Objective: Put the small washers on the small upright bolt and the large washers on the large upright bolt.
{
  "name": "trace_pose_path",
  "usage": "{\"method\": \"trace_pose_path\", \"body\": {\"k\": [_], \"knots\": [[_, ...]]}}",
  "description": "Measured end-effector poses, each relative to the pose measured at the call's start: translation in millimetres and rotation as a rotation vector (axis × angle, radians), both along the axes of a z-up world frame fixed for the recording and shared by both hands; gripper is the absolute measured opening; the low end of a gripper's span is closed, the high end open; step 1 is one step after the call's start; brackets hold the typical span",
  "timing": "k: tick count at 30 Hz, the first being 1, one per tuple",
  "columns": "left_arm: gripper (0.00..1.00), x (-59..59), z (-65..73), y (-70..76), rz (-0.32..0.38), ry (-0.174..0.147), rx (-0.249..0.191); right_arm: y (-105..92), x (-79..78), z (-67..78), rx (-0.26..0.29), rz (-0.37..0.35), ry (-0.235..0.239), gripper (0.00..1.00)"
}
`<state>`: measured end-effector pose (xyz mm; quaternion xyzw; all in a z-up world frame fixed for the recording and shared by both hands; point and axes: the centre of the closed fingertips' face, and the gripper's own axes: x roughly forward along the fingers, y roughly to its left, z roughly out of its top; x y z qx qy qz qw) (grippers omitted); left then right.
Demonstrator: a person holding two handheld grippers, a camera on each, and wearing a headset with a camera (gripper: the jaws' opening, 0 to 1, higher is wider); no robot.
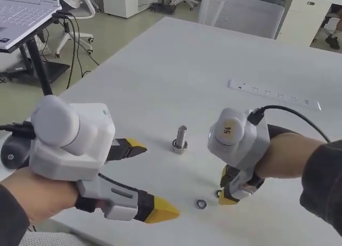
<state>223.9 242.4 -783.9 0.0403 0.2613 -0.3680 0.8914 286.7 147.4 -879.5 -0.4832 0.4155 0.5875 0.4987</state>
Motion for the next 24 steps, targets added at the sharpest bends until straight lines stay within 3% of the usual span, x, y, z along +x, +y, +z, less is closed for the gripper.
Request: {"method": "trace_pose_path", "body": {"k": [24], "knots": [[0.81, -1.5, 1.2, 1.1, 0.005, 0.0, -0.005, 0.8, -0.2, -1.1, -0.011, 0.026, -0.029, 0.15]]}}
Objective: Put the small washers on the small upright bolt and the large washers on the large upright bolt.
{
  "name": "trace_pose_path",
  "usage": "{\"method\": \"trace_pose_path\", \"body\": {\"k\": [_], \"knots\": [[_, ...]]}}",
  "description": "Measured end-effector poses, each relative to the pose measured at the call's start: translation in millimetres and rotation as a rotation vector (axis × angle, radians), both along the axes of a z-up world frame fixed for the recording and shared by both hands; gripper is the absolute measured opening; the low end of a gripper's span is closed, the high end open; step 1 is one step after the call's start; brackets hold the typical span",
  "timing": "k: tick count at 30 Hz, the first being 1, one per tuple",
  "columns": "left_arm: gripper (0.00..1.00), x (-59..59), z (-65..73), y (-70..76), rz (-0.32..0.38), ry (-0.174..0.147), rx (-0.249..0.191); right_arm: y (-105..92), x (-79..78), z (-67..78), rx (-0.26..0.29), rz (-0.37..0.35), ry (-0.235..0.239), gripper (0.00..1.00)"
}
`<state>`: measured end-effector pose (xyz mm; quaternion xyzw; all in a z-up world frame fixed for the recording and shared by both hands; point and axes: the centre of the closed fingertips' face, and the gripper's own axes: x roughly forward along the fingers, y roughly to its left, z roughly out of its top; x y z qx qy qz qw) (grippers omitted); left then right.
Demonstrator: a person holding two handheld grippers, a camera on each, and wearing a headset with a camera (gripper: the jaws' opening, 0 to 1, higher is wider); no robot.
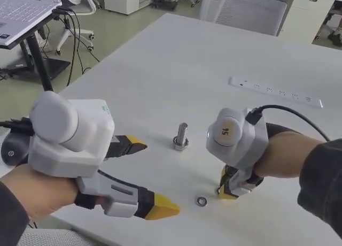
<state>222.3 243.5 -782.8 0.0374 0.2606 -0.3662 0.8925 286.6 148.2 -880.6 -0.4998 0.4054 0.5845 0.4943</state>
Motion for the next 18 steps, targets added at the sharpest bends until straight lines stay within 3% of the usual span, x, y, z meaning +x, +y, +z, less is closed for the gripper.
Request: {"method": "trace_pose_path", "body": {"k": [18], "knots": [[0.81, 0.8, -0.3, -1.0, -0.004, 0.001, 0.002, -8.4, -0.5, 2.8, -0.004, -0.01, -0.003, 0.14]]}}
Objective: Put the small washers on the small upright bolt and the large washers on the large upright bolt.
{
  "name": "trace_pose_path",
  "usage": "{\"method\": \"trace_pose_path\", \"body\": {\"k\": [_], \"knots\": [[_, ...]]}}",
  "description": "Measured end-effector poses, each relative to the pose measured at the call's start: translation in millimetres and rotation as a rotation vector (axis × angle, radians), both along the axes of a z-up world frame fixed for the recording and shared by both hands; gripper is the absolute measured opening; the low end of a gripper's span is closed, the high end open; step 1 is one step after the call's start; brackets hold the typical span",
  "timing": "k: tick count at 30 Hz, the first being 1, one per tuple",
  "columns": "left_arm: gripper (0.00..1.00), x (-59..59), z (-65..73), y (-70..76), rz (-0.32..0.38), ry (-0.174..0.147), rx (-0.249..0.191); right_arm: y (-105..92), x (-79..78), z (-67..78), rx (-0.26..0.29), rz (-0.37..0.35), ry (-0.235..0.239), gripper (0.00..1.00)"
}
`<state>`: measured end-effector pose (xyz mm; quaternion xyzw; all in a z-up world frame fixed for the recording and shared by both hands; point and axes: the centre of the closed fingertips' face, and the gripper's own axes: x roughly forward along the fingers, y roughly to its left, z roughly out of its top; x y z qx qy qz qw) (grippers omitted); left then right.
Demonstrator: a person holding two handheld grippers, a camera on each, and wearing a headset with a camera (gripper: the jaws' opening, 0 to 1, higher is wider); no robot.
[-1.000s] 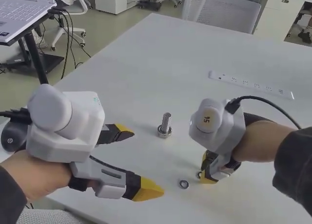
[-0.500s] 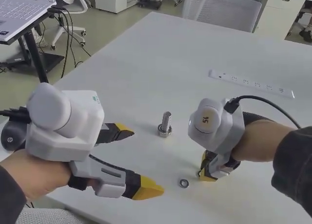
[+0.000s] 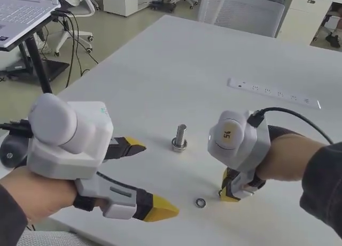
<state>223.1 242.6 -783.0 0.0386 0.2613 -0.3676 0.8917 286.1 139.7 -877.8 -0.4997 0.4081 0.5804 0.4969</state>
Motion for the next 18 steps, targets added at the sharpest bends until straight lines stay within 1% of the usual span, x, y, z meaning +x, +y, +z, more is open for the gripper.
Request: {"method": "trace_pose_path", "body": {"k": [7, 10, 14, 16, 18], "knots": [[0.81, -0.4, -0.3, -0.8, -0.005, 0.001, 0.001, -10.3, -4.6, 3.7, -0.001, -0.012, 0.0, 0.13], [0.81, -0.5, 0.1, -1.2, -0.006, 0.0, -0.001, -16.3, -4.9, 1.1, -0.005, -0.024, 0.008, 0.14], [0.81, -0.6, 0.1, -1.7, -0.009, -0.001, 0.0, -17.8, -4.5, -0.2, -0.007, -0.034, 0.007, 0.13], [0.81, -0.4, 0.2, -1.5, -0.008, -0.001, 0.0, -18.7, -5.3, 0.8, -0.006, -0.039, 0.01, 0.13], [0.81, -0.2, 0.6, -1.7, -0.009, -0.003, -0.003, -21.3, -5.3, 2.8, -0.011, -0.033, 0.002, 0.13]]}}
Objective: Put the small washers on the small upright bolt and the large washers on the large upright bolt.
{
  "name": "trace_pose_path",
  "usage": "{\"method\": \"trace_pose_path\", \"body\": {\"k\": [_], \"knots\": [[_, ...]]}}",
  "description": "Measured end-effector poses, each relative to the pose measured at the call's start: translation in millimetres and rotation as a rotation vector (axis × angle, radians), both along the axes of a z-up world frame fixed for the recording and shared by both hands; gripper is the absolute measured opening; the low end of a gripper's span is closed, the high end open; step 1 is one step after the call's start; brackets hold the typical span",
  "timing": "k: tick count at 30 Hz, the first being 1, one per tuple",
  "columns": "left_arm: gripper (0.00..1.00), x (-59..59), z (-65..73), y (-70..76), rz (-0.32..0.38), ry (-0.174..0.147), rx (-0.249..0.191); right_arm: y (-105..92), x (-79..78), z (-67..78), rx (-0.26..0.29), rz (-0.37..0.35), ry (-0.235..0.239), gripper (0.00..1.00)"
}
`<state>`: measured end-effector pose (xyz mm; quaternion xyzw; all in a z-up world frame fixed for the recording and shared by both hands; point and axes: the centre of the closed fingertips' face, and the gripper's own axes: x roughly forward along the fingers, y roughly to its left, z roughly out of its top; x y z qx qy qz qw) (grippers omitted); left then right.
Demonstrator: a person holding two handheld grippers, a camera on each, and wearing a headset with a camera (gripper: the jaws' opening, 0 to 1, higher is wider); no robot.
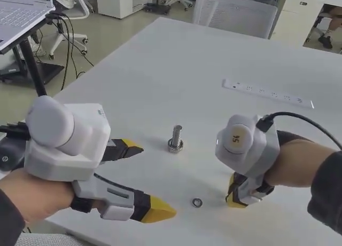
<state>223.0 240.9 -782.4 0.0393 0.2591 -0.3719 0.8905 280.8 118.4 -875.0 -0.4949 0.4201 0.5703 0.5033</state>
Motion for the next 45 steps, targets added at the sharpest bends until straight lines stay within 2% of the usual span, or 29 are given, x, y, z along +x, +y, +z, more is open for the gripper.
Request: {"method": "trace_pose_path", "body": {"k": [21, 32, 36, 45], "knots": [[0.81, -0.2, 1.1, -1.5, -0.008, -0.006, -0.002, -39.6, -0.4, 21.4, -0.019, -0.051, -0.017, 0.13], [0.81, -0.8, 0.8, -1.7, -0.011, -0.006, -0.001, -67.6, 13.9, 46.2, -0.034, -0.1, -0.053, 0.13], [0.81, -0.7, 1.0, -1.4, -0.01, -0.007, -0.001, -68.4, 21.1, 56.9, -0.029, -0.105, -0.07, 0.13], [0.81, 0.4, 1.0, -0.4, -0.007, -0.007, -0.001, -55.3, 30.3, 75.9, -0.013, -0.08, -0.108, 0.13]]}}
